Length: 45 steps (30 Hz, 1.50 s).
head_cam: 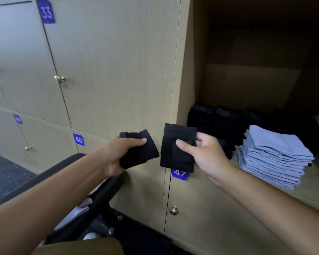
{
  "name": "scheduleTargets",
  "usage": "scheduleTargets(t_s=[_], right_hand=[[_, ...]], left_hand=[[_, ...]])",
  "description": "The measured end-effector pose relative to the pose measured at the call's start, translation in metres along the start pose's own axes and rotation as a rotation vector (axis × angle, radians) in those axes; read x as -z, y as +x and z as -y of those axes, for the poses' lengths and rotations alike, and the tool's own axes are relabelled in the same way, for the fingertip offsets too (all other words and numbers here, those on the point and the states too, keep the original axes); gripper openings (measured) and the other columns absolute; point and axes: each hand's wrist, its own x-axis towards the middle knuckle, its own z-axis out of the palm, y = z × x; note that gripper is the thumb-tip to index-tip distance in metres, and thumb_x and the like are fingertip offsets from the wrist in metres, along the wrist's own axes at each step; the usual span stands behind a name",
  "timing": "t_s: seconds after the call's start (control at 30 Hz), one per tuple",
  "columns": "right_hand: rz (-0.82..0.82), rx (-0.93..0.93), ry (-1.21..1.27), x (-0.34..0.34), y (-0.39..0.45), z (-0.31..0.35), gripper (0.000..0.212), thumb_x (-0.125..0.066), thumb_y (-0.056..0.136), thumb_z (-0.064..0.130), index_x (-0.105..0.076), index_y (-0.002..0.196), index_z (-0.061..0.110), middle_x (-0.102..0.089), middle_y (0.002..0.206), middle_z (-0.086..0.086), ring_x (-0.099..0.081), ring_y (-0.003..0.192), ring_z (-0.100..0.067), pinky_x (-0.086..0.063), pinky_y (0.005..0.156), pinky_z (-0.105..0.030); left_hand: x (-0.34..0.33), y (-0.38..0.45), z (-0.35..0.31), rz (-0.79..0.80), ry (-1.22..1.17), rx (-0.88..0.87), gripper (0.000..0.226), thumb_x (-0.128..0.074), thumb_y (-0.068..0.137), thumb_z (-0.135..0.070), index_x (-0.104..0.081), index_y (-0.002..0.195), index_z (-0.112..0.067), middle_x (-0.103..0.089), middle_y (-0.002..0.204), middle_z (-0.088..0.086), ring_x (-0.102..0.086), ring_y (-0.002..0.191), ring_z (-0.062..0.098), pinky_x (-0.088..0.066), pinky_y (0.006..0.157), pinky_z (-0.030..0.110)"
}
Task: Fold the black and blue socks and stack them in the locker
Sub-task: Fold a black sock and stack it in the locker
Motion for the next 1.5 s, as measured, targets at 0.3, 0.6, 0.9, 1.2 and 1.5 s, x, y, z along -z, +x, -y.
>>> scheduleTargets(t_s=[0.3, 0.6, 0.9, 1.2, 1.5], right_hand=[[-0.086, 0.397, -0.413, 0.006, -0.014, 0.017, 0.022, -0.087, 0.076, 0.015, -0.068, 0.089, 0.015, -0.076, 0.084, 0.016, -0.07, 0.083, 0.003, -0.05, 0.075, -0.012], [-0.117, 0.38, -0.328, 0.018, -0.014, 0.02, 0.023, -0.081, 0.084, 0.015, -0.068, 0.099, 0.027, -0.074, 0.086, 0.015, -0.069, 0.076, -0.003, -0.053, 0.071, -0.019], [-0.353, 0.256, -0.368, 0.053, 0.014, 0.023, 0.023, -0.063, 0.097, 0.016, -0.053, 0.085, 0.033, -0.057, 0.075, 0.001, -0.05, 0.065, -0.022, -0.039, 0.061, -0.032], [-0.326, -0.061, -0.217, 0.082, 0.099, 0.049, 0.022, -0.057, 0.099, 0.004, -0.075, 0.096, 0.017, -0.07, 0.111, -0.007, -0.062, 0.091, -0.016, -0.045, 0.061, -0.023], [-0.304, -0.077, -0.257, 0.091, 0.161, 0.066, 0.02, -0.072, 0.087, -0.005, -0.071, 0.104, 0.007, -0.068, 0.09, -0.012, -0.066, 0.078, -0.018, -0.058, 0.068, -0.024]], left_hand=[[-0.021, -0.015, 0.004, 0.12, 0.053, 0.195, 0.047, -0.072, 0.087, -0.029, -0.068, 0.127, -0.004, -0.073, 0.123, 0.015, -0.073, 0.091, 0.022, -0.062, 0.067, 0.028], [-0.017, -0.016, -0.001, 0.053, 0.039, 0.129, 0.053, -0.075, 0.086, -0.032, -0.065, 0.13, -0.005, -0.073, 0.121, 0.015, -0.073, 0.094, 0.023, -0.062, 0.066, 0.029], [-0.016, -0.015, 0.004, 0.067, 0.144, 0.091, 0.044, -0.077, 0.087, -0.025, -0.066, 0.123, -0.002, -0.075, 0.113, 0.02, -0.075, 0.09, 0.029, -0.059, 0.062, 0.031], [-0.027, -0.02, 0.014, 0.077, 0.204, 0.093, 0.028, -0.077, 0.089, -0.02, -0.066, 0.109, -0.004, -0.078, 0.086, 0.014, -0.075, 0.066, 0.022, -0.061, 0.056, 0.03], [-0.029, -0.012, 0.015, 0.097, 0.245, 0.084, 0.036, -0.081, 0.084, -0.028, -0.068, 0.111, -0.009, -0.078, 0.097, 0.015, -0.077, 0.088, 0.031, -0.063, 0.076, 0.04]])
